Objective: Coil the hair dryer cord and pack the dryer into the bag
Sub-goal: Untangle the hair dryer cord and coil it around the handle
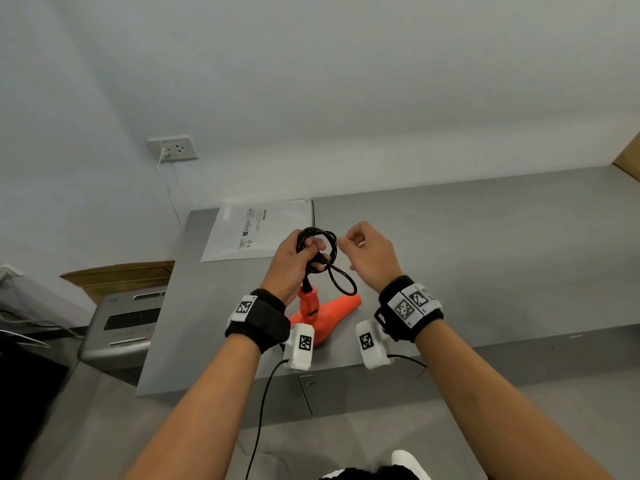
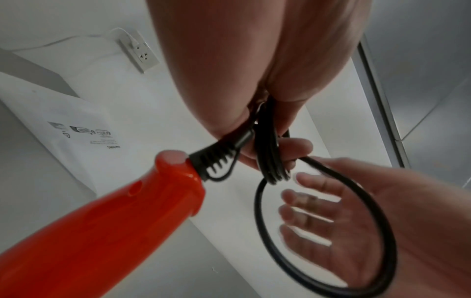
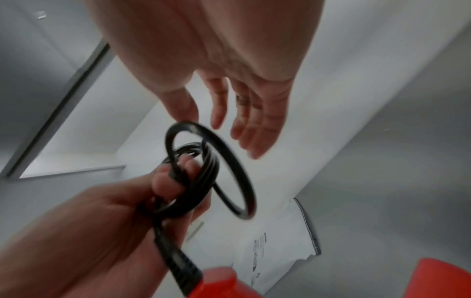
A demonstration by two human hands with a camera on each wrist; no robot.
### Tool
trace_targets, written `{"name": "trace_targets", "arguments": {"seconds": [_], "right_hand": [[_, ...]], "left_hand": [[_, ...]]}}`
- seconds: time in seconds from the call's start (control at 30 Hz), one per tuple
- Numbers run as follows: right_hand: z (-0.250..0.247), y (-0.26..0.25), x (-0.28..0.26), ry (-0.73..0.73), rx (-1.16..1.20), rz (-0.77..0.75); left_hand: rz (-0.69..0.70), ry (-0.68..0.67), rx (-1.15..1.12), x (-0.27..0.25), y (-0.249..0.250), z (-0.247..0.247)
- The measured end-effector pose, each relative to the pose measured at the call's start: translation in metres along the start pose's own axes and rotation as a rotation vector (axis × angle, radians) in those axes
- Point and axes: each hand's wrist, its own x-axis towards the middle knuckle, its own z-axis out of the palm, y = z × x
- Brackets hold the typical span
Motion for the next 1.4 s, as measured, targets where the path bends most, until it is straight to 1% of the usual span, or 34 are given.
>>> {"name": "trace_targets", "arguments": {"seconds": [0.03,0.1,0.13,0.17,0.23,0.3,0.37,0.4,0.57,0.67,0.77,0.83,0.9,0.97,1.03,1.1,1.2,1.27,1.33,1.4], "right_hand": [[0.0,0.001,0.003,-0.045,0.034,0.046],[0.004,0.002,0.006,-0.215,0.108,0.134],[0.007,0.001,0.006,-0.265,0.175,0.161],[0.008,0.0,0.006,-0.273,0.24,0.159],[0.009,-0.003,0.007,-0.204,0.335,0.122],[0.009,-0.004,0.007,-0.147,0.409,0.093],[0.01,-0.006,0.007,-0.137,0.468,0.077],[0.01,-0.007,0.007,-0.131,0.485,0.072],[0.006,-0.008,0.01,-0.11,0.597,0.087],[0.001,-0.005,0.01,-0.121,0.592,0.07],[0.002,-0.002,0.007,-0.152,0.581,0.068],[0.004,-0.001,0.007,-0.172,0.571,0.073],[0.005,-0.001,0.008,-0.178,0.552,0.072],[0.005,-0.001,0.009,-0.175,0.573,0.079],[0.005,-0.004,0.009,-0.167,0.637,0.081],[0.005,-0.009,0.008,-0.158,0.732,0.077],[0.004,-0.017,0.007,-0.141,0.902,0.105],[0.002,-0.018,0.006,-0.17,1.038,0.125],[0.003,-0.019,0.003,-0.218,1.126,0.139],[0.005,-0.019,0.001,-0.26,1.16,0.16]], "left_hand": [[0.005,-0.024,0.013,-0.001,0.0,0.001],[0.012,-0.058,0.025,-0.001,0.0,0.002],[0.01,-0.066,0.014,-0.002,-0.001,0.001],[0.002,-0.07,-0.011,-0.001,-0.001,0.001],[-0.021,-0.09,-0.092,-0.002,-0.001,-0.003],[-0.066,-0.106,-0.226,-0.004,0.0,-0.009],[-0.123,-0.072,-0.343,-0.005,0.001,-0.015],[-0.133,-0.056,-0.347,-0.006,0.002,-0.018],[-0.105,-0.07,-0.085,-0.006,-0.004,-0.036],[-0.077,0.023,-0.033,-0.006,-0.008,-0.055],[-0.053,0.122,-0.044,-0.009,-0.013,-0.072],[-0.076,0.112,-0.107,-0.014,-0.015,-0.075],[-0.102,0.081,-0.247,-0.021,-0.014,-0.076],[-0.102,0.095,-0.371,-0.023,-0.012,-0.078],[-0.127,0.16,-0.4,-0.021,-0.011,-0.078],[-0.161,0.254,-0.447,-0.017,-0.011,-0.078],[-0.14,0.367,-0.589,-0.012,-0.006,-0.075],[-0.099,0.405,-0.709,-0.01,-0.003,-0.072],[-0.073,0.42,-0.806,-0.009,0.001,-0.068],[-0.079,0.423,-0.814,-0.009,0.004,-0.065]]}}
